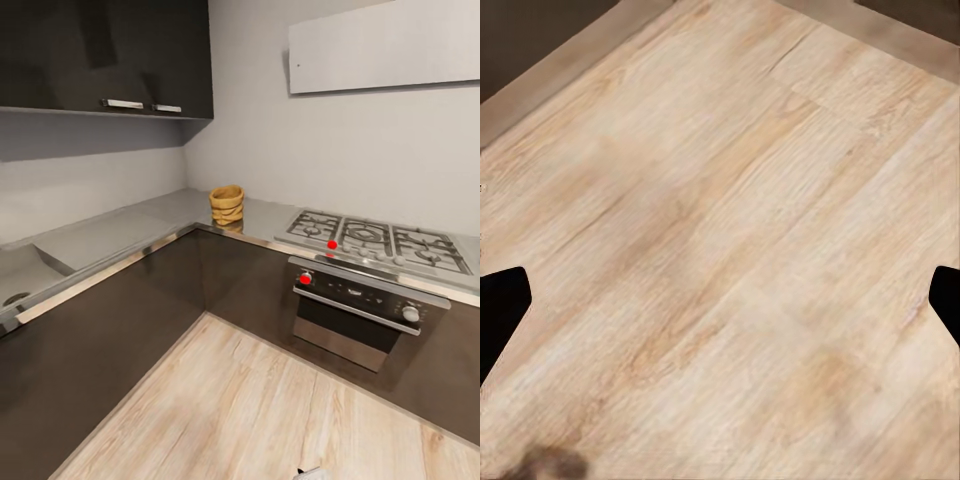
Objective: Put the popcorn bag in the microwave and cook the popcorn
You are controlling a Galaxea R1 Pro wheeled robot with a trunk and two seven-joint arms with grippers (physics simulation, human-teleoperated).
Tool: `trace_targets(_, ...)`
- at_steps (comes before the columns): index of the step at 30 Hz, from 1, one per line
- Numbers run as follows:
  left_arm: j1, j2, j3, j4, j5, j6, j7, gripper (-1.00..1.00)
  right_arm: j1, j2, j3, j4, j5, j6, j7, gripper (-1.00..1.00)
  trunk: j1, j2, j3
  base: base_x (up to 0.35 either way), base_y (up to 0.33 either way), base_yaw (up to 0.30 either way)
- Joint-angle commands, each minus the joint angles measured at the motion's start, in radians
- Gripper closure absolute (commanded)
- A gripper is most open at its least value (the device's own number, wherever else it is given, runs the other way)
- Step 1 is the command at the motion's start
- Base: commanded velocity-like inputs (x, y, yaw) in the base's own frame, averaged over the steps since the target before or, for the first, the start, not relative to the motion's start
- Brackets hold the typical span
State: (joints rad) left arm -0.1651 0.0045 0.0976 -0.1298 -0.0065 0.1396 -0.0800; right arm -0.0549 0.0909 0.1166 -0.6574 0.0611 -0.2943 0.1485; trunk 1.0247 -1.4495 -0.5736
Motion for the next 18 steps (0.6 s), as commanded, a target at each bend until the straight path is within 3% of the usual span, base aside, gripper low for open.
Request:
trace_targets(1,-0.001,0.001,0.009,-0.002,0.000,0.010,-0.005,-1.00,0.000,0.001,-0.001,0.000,0.007,-0.003,0.002,-1.00,0.000,0.000,-0.001,0.232,0.197,0.000)
trace_targets(7,-0.004,-0.002,0.010,-0.002,0.000,0.010,-0.004,-1.00,0.000,-0.001,0.001,0.004,0.008,-0.002,0.012,-1.00,0.000,0.000,-0.001,0.261,0.208,0.000)
trace_targets(11,-0.002,-0.003,0.008,-0.003,0.000,0.000,-0.003,-1.00,-0.001,-0.002,0.000,0.007,0.008,-0.003,0.013,-1.00,0.000,0.000,-0.001,0.045,0.038,0.000)
trace_targets(18,0.003,0.000,0.018,-0.002,0.007,0.000,-0.004,-1.00,0.000,0.000,0.003,0.008,0.008,-0.003,0.013,-1.00,-0.027,0.049,0.021,0.003,0.002,0.000)
